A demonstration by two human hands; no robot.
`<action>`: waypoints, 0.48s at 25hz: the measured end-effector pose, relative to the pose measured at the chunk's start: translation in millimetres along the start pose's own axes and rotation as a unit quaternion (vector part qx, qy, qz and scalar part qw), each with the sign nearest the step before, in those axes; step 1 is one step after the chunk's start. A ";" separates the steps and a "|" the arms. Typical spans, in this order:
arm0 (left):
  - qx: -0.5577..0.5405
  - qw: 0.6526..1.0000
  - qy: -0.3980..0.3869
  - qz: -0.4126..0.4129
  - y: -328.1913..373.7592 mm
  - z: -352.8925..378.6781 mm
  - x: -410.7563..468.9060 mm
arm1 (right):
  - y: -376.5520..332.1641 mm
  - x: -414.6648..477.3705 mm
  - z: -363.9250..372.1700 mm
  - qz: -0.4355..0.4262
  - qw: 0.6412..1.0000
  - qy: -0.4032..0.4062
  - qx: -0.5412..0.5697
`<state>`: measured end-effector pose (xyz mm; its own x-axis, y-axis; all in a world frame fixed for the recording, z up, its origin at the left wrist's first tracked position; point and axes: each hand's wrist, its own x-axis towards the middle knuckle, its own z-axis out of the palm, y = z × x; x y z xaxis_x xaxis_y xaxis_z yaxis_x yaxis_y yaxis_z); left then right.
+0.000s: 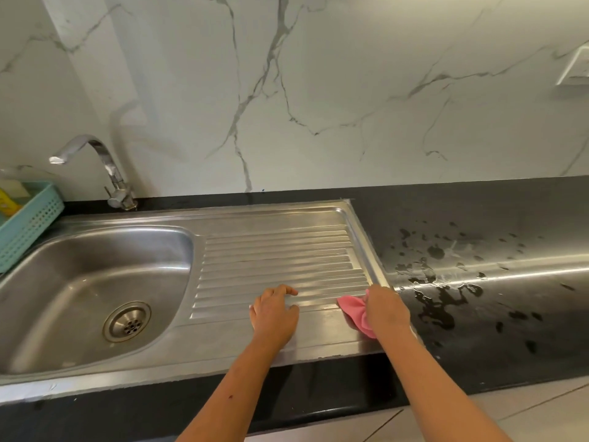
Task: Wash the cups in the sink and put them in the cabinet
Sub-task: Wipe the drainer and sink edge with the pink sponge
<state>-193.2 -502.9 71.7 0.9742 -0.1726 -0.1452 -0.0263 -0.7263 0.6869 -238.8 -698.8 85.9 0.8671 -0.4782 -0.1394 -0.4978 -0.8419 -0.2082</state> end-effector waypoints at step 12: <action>0.003 1.000 0.010 -0.009 -8.7 -4.9 -2.1 | -13.7 26.8 -9.3 -0.023 1.000 0.005 0.018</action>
<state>-193.9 -492.9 69.6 0.9788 -0.1461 -0.1436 -0.0097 -0.7333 0.6798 -208.6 -702.4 94.1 0.8894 -0.4414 -0.1188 -0.4571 -0.8539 -0.2488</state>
